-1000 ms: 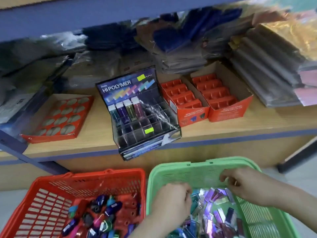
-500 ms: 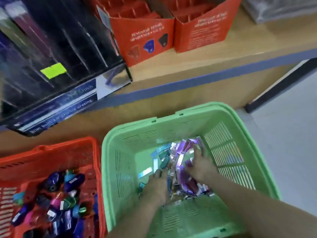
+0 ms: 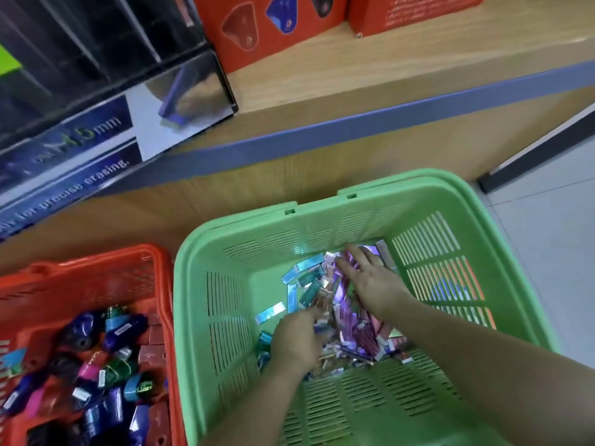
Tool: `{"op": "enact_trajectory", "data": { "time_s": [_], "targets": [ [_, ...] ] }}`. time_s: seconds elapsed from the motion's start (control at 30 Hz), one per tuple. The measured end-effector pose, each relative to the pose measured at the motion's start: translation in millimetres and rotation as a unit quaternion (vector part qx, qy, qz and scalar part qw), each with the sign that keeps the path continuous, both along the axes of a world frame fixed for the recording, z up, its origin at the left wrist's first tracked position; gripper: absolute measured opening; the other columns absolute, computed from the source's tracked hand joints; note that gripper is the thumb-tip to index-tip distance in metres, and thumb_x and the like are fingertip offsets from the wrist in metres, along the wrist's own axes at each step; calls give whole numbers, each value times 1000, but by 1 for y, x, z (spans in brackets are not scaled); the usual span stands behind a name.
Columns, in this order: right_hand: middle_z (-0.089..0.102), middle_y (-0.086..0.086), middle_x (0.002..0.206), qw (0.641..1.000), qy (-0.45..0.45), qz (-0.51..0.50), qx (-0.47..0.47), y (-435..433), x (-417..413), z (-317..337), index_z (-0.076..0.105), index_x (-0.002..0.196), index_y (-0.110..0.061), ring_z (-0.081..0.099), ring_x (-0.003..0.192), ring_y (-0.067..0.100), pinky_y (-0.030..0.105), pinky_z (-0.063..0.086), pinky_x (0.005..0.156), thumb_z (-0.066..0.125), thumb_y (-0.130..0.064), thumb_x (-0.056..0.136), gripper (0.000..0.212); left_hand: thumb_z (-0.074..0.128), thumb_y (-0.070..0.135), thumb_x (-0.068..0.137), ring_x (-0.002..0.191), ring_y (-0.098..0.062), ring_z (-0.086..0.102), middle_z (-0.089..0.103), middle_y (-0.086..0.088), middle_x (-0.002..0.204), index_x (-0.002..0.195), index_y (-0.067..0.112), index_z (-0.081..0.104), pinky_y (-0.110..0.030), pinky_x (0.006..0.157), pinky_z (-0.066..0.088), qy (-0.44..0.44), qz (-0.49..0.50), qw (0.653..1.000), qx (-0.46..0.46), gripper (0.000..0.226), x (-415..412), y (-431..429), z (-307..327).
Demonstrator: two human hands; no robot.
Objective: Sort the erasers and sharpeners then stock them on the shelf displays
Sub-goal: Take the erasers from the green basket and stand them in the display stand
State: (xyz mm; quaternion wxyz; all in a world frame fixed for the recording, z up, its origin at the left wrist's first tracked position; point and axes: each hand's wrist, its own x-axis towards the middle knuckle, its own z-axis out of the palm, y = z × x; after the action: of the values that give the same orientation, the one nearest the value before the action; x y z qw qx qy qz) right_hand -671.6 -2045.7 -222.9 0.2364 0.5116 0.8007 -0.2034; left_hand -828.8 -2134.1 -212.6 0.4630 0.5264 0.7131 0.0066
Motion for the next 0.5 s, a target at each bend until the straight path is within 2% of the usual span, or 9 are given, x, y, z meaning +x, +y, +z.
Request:
{"op": "enact_trajectory", "data": {
  "time_s": [0.07, 0.13, 0.17, 0.27, 0.37, 0.43, 0.5],
  "targets": [
    [6, 4, 160, 998, 36, -42, -4, -3, 0, -9, 18, 152, -27, 25, 141, 30, 49, 42, 107, 55, 8, 82, 86, 68, 30, 87, 73, -12, 63, 68, 8, 97, 103, 26, 65, -23, 64, 46, -58, 132, 990, 7, 17, -2, 12, 0],
    [30, 9, 145, 994, 55, -95, 2, -8, 3, -18, 30, 144, -28, 39, 128, 29, 46, 48, 102, 56, -2, 88, 68, 66, 23, 89, 81, -19, 63, 61, 13, 90, 97, 21, 63, -23, 68, 47, -102, 250, 963, 13, 9, -5, 21, 0],
    [35, 10, 138, 991, 57, -122, 8, -11, 6, -21, 36, 141, -29, 43, 124, 29, 45, 47, 102, 56, -6, 90, 60, 65, 19, 90, 84, -20, 62, 60, 11, 90, 96, 19, 62, -22, 68, 45, -119, 293, 948, 13, 7, -7, 26, -1],
    [40, 10, 130, 982, 39, -184, -4, -17, 12, -21, 45, 135, -21, 55, 110, 28, 42, 47, 101, 49, -1, 92, 48, 63, 16, 91, 87, -17, 59, 62, 6, 92, 99, 13, 62, -24, 76, 43, -128, 366, 922, -7, 8, -12, 29, -3],
    [43, 14, 131, 981, 3, -191, -28, -16, 10, -20, 47, 131, -10, 63, 100, 26, 38, 50, 97, 49, 3, 91, 42, 67, 14, 89, 91, -23, 64, 68, -1, 100, 93, 16, 64, -36, 88, 52, -128, 420, 898, -13, 6, -12, 28, -5],
    [48, 14, 126, 980, -3, -196, -41, -8, 9, -16, 51, 124, -10, 63, 98, 26, 37, 51, 91, 54, -11, 94, 30, 69, 12, 87, 92, -25, 67, 69, -2, 99, 87, 19, 64, -44, 91, 53, -154, 463, 873, -16, 9, -12, 31, -1],
    [56, 12, 109, 973, 33, -222, -59, 3, 9, -9, 57, 107, -7, 63, 90, 27, 38, 53, 84, 55, -27, 96, 24, 67, 10, 88, 91, -24, 66, 69, -6, 100, 87, 19, 63, -44, 89, 54, -194, 496, 846, -17, 10, -13, 37, 5]
  ]
}}
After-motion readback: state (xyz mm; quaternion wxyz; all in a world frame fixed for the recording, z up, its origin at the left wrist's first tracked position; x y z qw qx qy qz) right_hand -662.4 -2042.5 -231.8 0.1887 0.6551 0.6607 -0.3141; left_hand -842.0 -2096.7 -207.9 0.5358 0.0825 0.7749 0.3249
